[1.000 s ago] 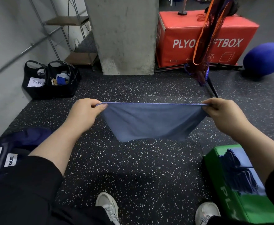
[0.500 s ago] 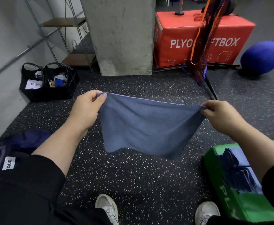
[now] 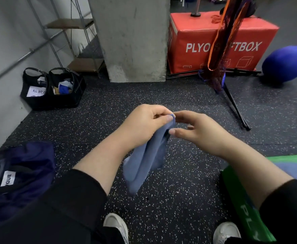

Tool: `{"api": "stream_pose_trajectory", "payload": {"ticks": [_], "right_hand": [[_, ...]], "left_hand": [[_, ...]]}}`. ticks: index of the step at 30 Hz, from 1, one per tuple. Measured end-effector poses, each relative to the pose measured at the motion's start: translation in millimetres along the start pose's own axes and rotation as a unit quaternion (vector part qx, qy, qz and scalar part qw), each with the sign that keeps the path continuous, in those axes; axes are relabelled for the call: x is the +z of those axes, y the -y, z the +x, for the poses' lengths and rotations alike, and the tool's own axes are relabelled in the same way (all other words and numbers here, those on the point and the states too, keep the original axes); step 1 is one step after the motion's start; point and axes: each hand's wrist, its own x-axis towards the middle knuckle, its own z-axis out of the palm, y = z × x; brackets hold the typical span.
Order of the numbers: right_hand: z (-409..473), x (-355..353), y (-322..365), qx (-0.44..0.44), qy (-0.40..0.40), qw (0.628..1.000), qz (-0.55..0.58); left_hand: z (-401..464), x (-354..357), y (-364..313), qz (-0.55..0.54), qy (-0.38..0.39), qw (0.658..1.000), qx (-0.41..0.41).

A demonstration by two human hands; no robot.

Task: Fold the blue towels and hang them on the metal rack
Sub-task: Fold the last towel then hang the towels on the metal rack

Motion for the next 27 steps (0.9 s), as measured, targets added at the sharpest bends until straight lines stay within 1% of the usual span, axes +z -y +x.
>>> {"api": "stream_pose_trajectory", "payload": {"ticks": [3, 7, 8, 11, 13, 17, 19, 21, 24, 27], "right_hand": [[8.4, 11.8, 4.8, -0.006, -0.002, 0.999, 0.046], [12.0, 14.6, 6.2, 0.002, 0.026, 0.990, 0.139], [12.7, 14.3, 7.1, 0.002, 0.034, 0.989, 0.145], [14.4, 15.0, 9.0, 0.002, 0.048, 0.994, 0.094], [15.6, 13.7, 8.1, -0.004, 0.036, 0.997, 0.067], [12.3, 4.3, 8.4, -0.004, -0.022, 0.998, 0.050], [8.5, -2.3, 7.9, -0.005, -0.033, 0.998, 0.055], [3.9, -8.9, 6.9, -0.011, -0.053, 0.997, 0.061], [-2.5, -19.8, 5.7, -0.010, -0.099, 0.990, 0.096], [-8.0, -31.0, 4.7, 0.011, -0.144, 0.981, 0.130]], "left_hand": [[0.9, 2.3, 0.6, -0.045, -0.006, 0.999, -0.015], [-1.0, -1.9, 2.4, -0.065, -0.017, 0.997, -0.028], [-1.8, -2.7, 2.9, -0.070, -0.016, 0.997, -0.031], [-3.3, -3.4, 6.1, -0.056, -0.013, 0.997, -0.044], [-3.8, -3.4, 7.7, -0.067, 0.002, 0.995, -0.076], [-10.5, 2.9, 12.8, -0.098, 0.093, 0.983, -0.127], [-11.3, 10.7, 19.9, -0.070, 0.111, 0.982, -0.139], [-9.8, 19.0, 27.4, 0.005, 0.092, 0.985, -0.146], [-7.8, 26.6, 38.2, 0.114, 0.076, 0.977, -0.162], [-8.2, 24.0, 43.6, 0.162, 0.061, 0.968, -0.181]]}}
